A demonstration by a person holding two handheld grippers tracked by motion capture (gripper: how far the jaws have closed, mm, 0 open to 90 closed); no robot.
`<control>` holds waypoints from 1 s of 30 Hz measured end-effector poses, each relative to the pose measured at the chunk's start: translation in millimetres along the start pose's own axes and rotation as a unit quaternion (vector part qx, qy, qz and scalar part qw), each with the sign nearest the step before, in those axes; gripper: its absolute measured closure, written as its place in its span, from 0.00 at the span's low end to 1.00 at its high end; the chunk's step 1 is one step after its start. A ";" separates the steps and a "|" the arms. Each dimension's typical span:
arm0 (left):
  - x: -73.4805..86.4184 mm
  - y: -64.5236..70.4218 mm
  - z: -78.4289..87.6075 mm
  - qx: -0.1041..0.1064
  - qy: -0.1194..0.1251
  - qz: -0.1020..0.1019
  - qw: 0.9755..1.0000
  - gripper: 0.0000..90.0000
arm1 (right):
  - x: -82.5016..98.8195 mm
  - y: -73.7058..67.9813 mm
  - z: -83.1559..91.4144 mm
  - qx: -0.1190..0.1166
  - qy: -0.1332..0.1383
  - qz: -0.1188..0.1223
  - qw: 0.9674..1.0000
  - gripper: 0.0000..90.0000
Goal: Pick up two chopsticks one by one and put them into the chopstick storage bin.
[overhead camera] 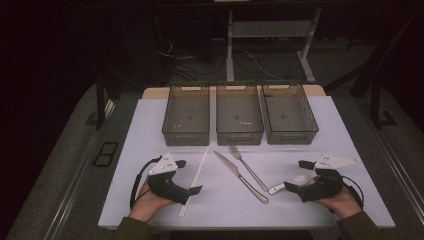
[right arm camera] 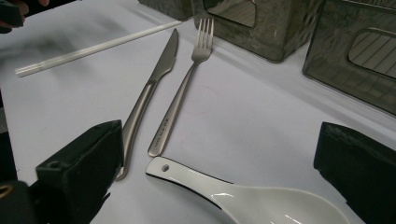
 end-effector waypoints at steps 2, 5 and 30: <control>-0.3 1.3 -0.8 0.001 0.003 0.001 1.000 0.00 | 0.3 0.7 1.0 0.001 0.001 0.000 1.000 0.02; -0.6 2.0 -1.1 -0.001 0.000 0.002 1.000 0.00 | 0.5 1.2 1.5 0.001 0.003 -0.004 1.000 0.02; 9.6 2.3 -5.4 -0.048 -0.042 0.014 0.998 0.49 | 0.0 0.9 -0.6 -0.001 -0.001 -0.004 1.000 0.02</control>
Point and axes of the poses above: each handheld gripper's, and its own axes: z roughly backward along the jaws, x roughly out of its underside, y roughly to its right, the point moved 1 cm from there along -z, roughly forward along the jaws, and after that the axes turned 15 degrees about z, right-handed, at the moved point
